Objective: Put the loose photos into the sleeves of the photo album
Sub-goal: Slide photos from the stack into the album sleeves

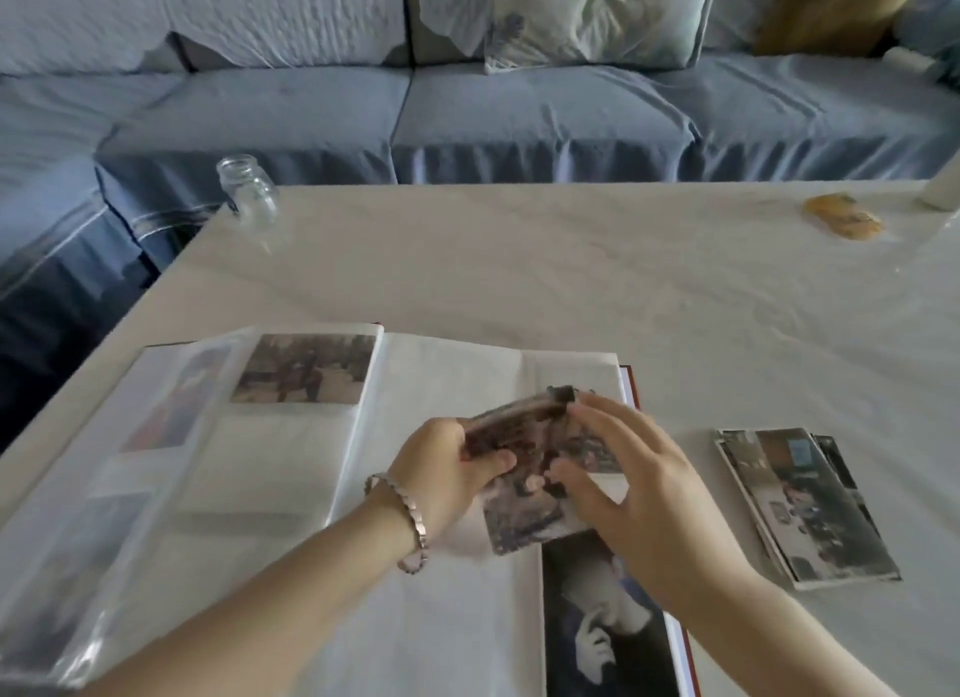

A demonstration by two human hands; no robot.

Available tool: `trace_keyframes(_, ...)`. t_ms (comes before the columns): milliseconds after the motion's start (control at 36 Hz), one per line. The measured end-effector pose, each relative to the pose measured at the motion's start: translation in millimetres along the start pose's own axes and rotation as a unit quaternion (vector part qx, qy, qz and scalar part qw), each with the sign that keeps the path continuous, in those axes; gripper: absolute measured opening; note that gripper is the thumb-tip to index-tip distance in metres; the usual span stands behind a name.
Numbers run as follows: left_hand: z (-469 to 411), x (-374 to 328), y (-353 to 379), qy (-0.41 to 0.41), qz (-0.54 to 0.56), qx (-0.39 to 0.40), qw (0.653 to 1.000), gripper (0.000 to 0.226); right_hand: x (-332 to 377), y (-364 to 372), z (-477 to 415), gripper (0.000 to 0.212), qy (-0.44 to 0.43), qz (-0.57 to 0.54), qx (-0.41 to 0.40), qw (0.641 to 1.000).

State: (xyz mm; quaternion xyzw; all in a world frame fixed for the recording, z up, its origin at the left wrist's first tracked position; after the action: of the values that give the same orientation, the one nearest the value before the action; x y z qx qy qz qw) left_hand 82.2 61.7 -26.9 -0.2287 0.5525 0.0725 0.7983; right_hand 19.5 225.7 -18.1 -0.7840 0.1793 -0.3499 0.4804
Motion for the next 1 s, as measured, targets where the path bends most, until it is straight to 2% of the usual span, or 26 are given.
trace_keyframes(83,4.6,-0.6,-25.6,0.013,-0.089,0.031,0.995,0.013,13.3,-2.1,-19.1,0.052,0.025,-0.068,0.081,0.994)
trace_keyframes(139,8.4,-3.7,-41.8,0.018,-0.129,0.046,0.99,0.011,24.3,-1.0,-29.4,0.045,0.016,-0.085,0.127,0.988)
trace_keyframes(222,13.0,-2.8,-64.2,0.042,-0.15,0.066,0.986,0.012,40.7,5.8,-40.8,0.016,0.001,-0.093,0.151,0.984)
trace_keyframes(278,16.4,0.3,-79.7,0.065,-0.125,0.025,0.99,0.008,48.9,12.7,-46.4,0.023,0.018,-0.14,0.136,0.981)
trace_keyframes(361,20.1,7.5,-98.4,0.059,0.017,-0.107,0.992,0.014,59.1,22.4,-53.8,0.027,0.087,-0.253,0.092,0.959)
trace_keyframes(417,22.5,18.6,-107.6,0.025,0.137,-0.185,0.973,0.027,65.7,29.9,-56.0,0.022,0.145,-0.325,0.065,0.932)
trace_keyframes(444,25.1,22.6,-110.4,-0.004,0.182,-0.204,0.962,0.038,69.3,35.0,-56.5,0.019,0.173,-0.363,0.056,0.914)
trace_keyframes(500,30.6,30.4,-112.9,-0.079,0.282,-0.18,0.939,0.07,80.4,45.6,-56.8,0.01,0.213,-0.421,0.055,0.88)
trace_keyframes(528,34.0,33.5,-113.4,-0.102,0.34,-0.153,0.922,0.069,87.4,50.1,-56.4,0.007,0.223,-0.434,0.057,0.871)
trace_keyframes(583,41.3,35.2,-113.3,-0.101,0.422,-0.112,0.894,0.035,101.8,58.2,-54.2,0.013,0.216,-0.453,0.061,0.863)
trace_keyframes(639,47.2,37.5,-114.4,-0.077,0.437,-0.121,0.888,0.019,113.7,65.6,-52.1,0.023,0.203,-0.458,0.082,0.862)
trace_keyframes(694,48.5,44.8,-119.5,-0.043,0.419,-0.167,0.892,0.019,123.2,74.5,-51.9,0.023,0.191,-0.44,0.124,0.869)
trace_keyframes(750,48.4,51.9,-129.9,-0.008,0.38,-0.225,0.897,0.024,126.7,86.1,-53.9,0.028,0.164,-0.378,0.146,0.899)
trace_keyframes(806,48.9,60.0,-145.2,0.039,0.302,-0.291,0.907,0.028,126.0,95.4,-59.4,0.03,0.092,-0.244,0.144,0.954)
trace_keyframes(861,50.0,68.0,-162.4,0.078,0.223,-0.339,0.911,0.035,127.3,100.8,-69.3,0.036,-0.009,-0.136,0.133,0.982)
trace_keyframes(917,50.5,76.7,-179.7,0.09,0.18,-0.374,0.905,0.05,129.9,108.3,-82.8,0.041,-0.091,-0.063,0.149,0.983)
trace_keyframes(1000,50.4,89.0,-201.2,0.097,0.168,-0.402,0.895,0.073,130.1,123.8,-103.5,0.044,-0.141,0.036,0.199,0.969)
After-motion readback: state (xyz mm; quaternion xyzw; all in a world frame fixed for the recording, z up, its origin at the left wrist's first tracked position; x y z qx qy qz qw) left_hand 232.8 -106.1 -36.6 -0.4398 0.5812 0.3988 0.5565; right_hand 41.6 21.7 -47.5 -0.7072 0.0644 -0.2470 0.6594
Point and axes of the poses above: each hand's wrist, its own z-axis away from the middle knuckle, its own y-axis out of the palm, x = y × z, the point moved 1 cm from there along -z, towards the middle knuckle, and after that the axes turned 14 degrees about z, right-handed, at the moved point
